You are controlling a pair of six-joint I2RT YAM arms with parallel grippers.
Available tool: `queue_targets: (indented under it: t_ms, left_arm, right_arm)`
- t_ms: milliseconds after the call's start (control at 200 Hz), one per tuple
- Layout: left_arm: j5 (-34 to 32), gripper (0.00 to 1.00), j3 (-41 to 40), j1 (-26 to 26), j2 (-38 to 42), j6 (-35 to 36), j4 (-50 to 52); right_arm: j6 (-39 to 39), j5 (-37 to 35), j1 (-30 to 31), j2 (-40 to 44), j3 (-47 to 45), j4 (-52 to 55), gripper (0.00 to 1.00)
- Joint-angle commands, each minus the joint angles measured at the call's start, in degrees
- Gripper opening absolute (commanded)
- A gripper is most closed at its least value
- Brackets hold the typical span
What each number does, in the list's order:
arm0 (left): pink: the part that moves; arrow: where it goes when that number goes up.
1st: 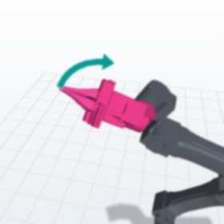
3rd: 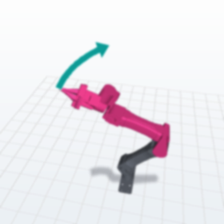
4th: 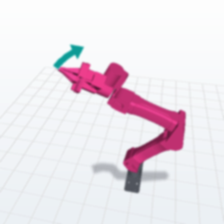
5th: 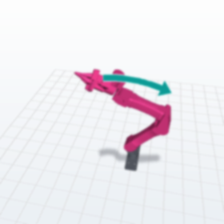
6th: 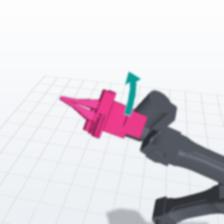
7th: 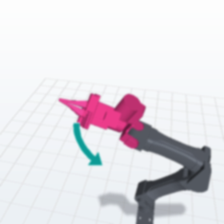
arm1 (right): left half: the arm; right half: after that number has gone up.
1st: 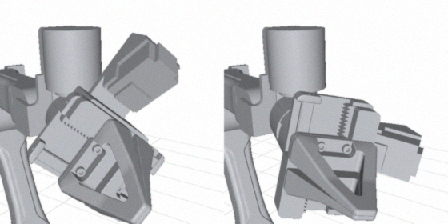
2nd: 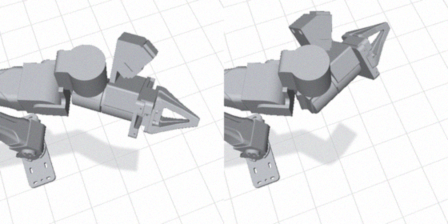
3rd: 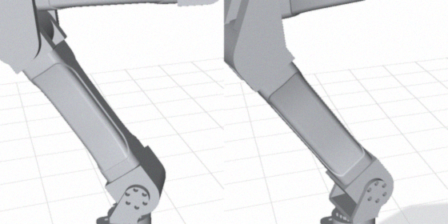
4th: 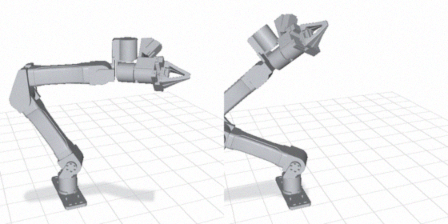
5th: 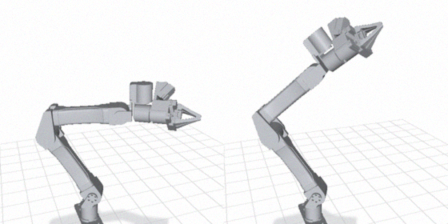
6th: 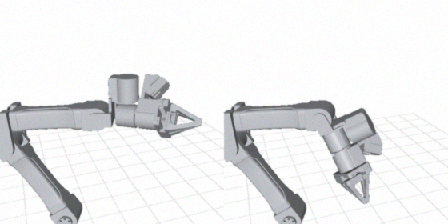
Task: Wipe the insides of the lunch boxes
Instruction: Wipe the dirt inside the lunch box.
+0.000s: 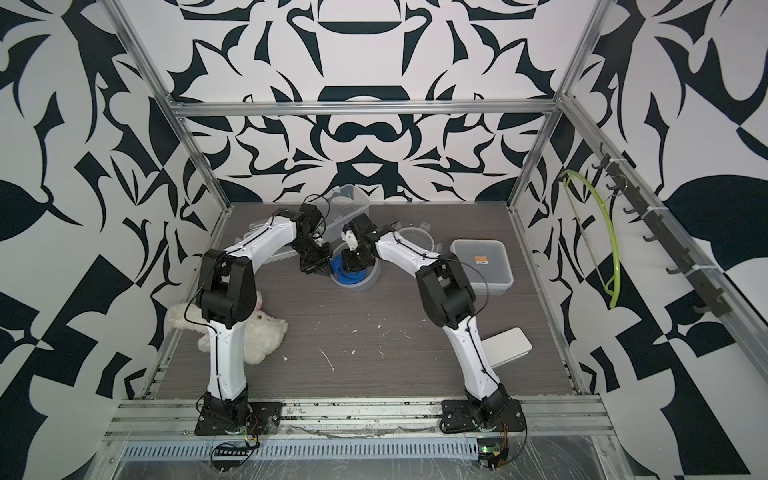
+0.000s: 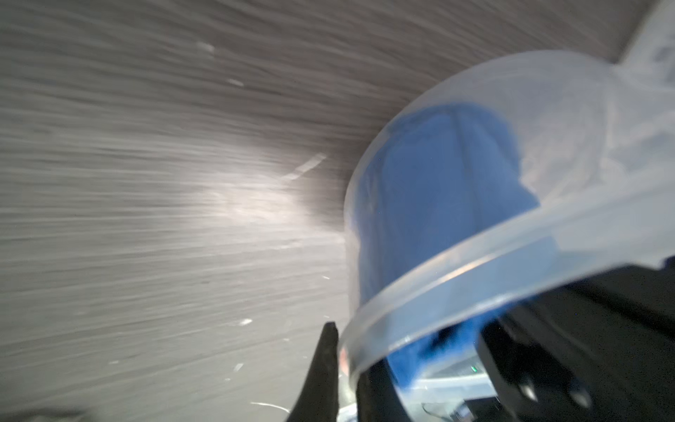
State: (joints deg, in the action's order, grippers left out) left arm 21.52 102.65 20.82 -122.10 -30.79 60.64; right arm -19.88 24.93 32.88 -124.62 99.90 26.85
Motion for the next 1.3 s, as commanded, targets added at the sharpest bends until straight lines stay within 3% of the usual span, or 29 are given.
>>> queue_targets:
  t_ms: [0,135,280,485,615,690,775,1000,1295]
  left_arm:
    - [0.0,0.00,0.9,0.4,0.7,1.9,3.5]
    - [-0.5,0.00,1.7,0.4,0.4,2.2,4.7]
    - [-0.3,0.00,1.6,0.3,1.0,2.0,4.6]
    - [-0.2,0.00,1.8,0.4,1.2,2.2,5.5]
    - [-0.3,0.00,1.6,0.4,1.2,2.3,5.5]
    - [-0.6,0.00,1.2,0.4,1.1,2.2,5.5]
    - [-0.7,0.00,0.8,0.4,1.2,2.2,5.4]
    - [-0.5,0.00,1.1,0.3,0.4,2.2,5.1]
    - [-1.1,0.00,1.8,0.3,0.5,2.2,5.6]
  right_arm:
    - [-9.0,10.3,-5.9,11.1,-4.2,-17.5,0.00]
    - [-6.0,6.3,-5.5,11.9,1.3,-14.5,0.00]
    - [0.9,-5.4,-1.9,1.3,17.3,0.7,0.00]
    - [8.9,-24.5,5.9,-11.5,36.8,14.0,0.00]
    - [12.3,-30.1,7.8,-15.0,41.6,16.3,0.00]
    - [13.7,-37.4,7.4,-16.1,43.7,20.5,0.00]
    - [15.3,-40.9,6.1,-13.0,38.7,21.5,0.00]
    - [14.4,-40.6,3.7,5.5,9.5,13.1,0.00]
    - [8.5,-39.1,3.9,18.5,-7.4,14.2,0.00]
